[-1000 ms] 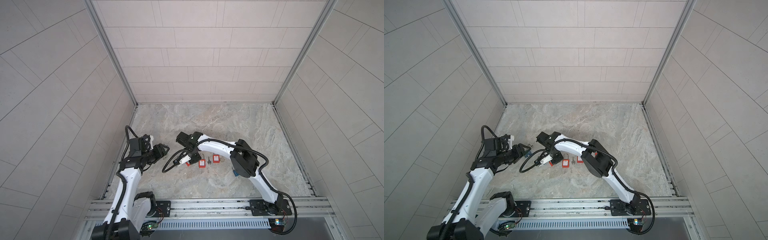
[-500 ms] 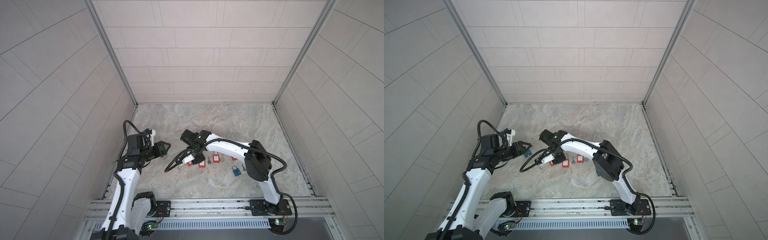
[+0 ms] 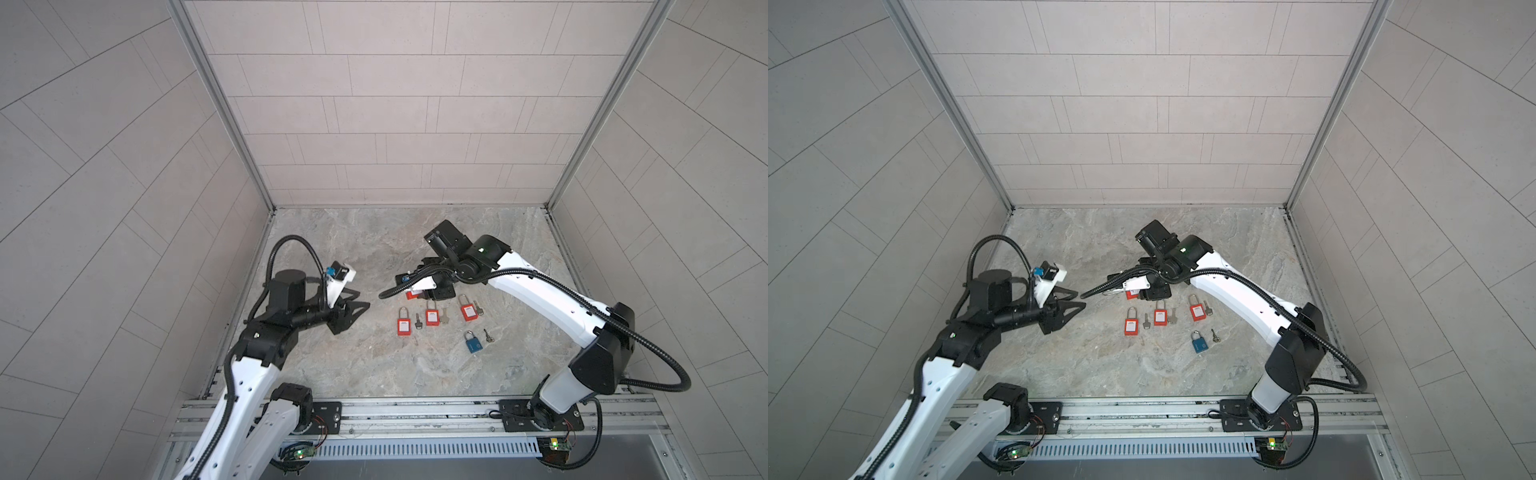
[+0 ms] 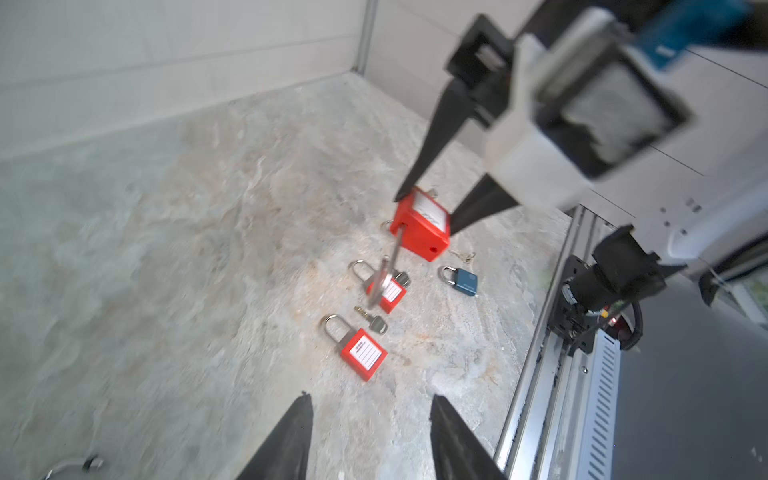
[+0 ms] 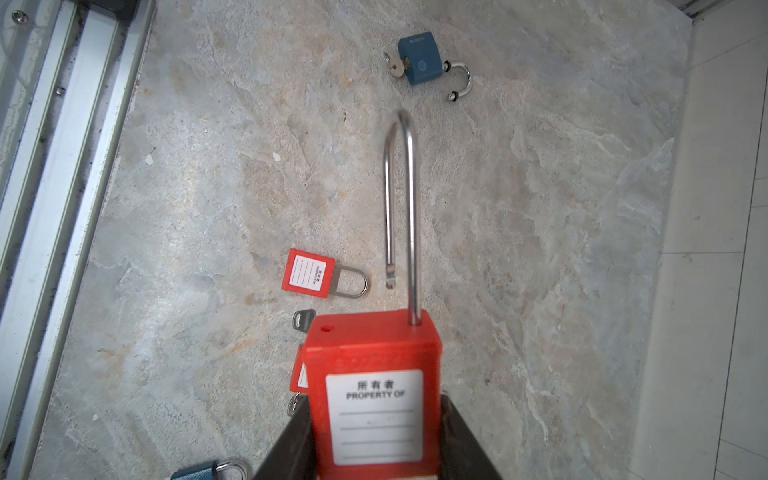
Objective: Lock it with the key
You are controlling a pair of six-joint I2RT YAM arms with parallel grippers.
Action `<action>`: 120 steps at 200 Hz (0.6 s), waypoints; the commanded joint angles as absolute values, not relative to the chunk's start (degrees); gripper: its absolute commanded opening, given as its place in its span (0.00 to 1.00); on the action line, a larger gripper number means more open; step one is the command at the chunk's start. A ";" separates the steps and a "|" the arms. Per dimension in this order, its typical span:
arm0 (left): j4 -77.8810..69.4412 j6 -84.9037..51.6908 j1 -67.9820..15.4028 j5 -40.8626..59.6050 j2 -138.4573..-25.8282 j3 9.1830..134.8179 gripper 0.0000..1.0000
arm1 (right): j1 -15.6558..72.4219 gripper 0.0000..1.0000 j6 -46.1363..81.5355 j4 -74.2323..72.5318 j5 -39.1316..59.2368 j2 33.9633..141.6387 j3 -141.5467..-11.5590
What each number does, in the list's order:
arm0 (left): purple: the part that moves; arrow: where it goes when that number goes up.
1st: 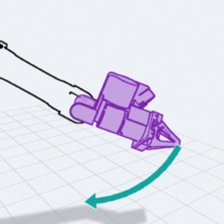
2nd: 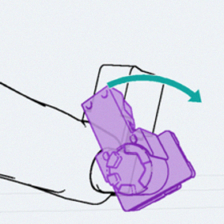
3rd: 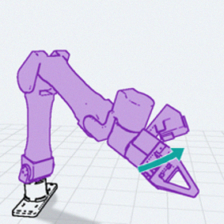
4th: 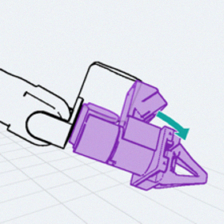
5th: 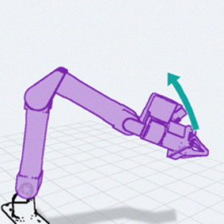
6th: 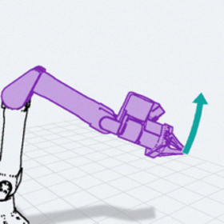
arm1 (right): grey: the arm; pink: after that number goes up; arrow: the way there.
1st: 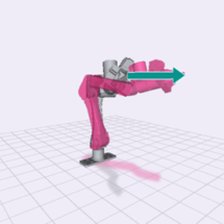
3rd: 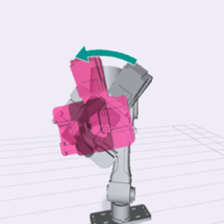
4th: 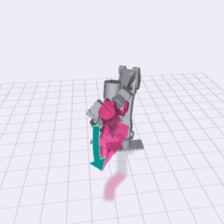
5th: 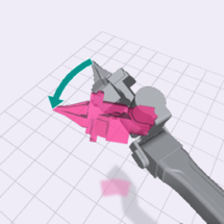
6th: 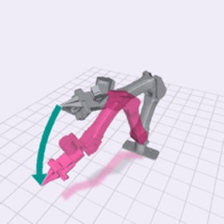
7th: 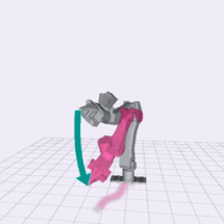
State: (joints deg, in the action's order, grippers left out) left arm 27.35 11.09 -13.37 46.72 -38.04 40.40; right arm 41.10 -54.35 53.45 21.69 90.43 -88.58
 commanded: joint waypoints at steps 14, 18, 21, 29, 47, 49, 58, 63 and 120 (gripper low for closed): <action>14.59 16.22 -18.65 46.48 -34.46 37.09 0.51 | 40.35 0.26 -55.54 55.61 24.95 82.89 -83.41; 14.59 16.37 -19.44 45.95 -34.81 37.09 0.51 | 40.39 0.26 -55.33 55.11 25.08 82.10 -82.63; 14.59 16.47 -19.99 45.51 -35.09 37.09 0.51 | 40.35 0.26 -55.16 54.79 25.25 81.60 -82.07; 14.59 17.15 -21.98 44.53 -35.91 37.09 0.51 | 40.34 0.26 -55.11 54.17 25.84 80.20 -80.89; 13.58 19.26 -26.72 41.63 -37.86 37.13 0.51 | 40.40 0.26 -54.02 53.00 26.56 77.80 -78.87; 13.41 19.36 -27.25 41.23 -38.09 37.14 0.51 | 40.40 0.26 -53.98 53.07 26.68 77.63 -78.78; 11.80 19.56 -29.09 40.19 -39.36 37.08 0.51 | 40.41 0.26 -53.66 53.34 27.11 76.99 -78.54; 10.79 19.61 -30.04 39.82 -40.16 37.07 0.51 | 40.39 0.26 -53.39 53.36 27.36 76.63 -78.37; 5.54 21.90 -38.81 31.85 -49.80 39.55 0.44 | 40.70 0.27 -51.85 54.32 28.59 73.96 -76.31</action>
State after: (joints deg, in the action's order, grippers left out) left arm 9.65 19.14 -36.42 35.70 -47.18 37.67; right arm 40.40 -52.60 53.87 26.57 76.23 -76.86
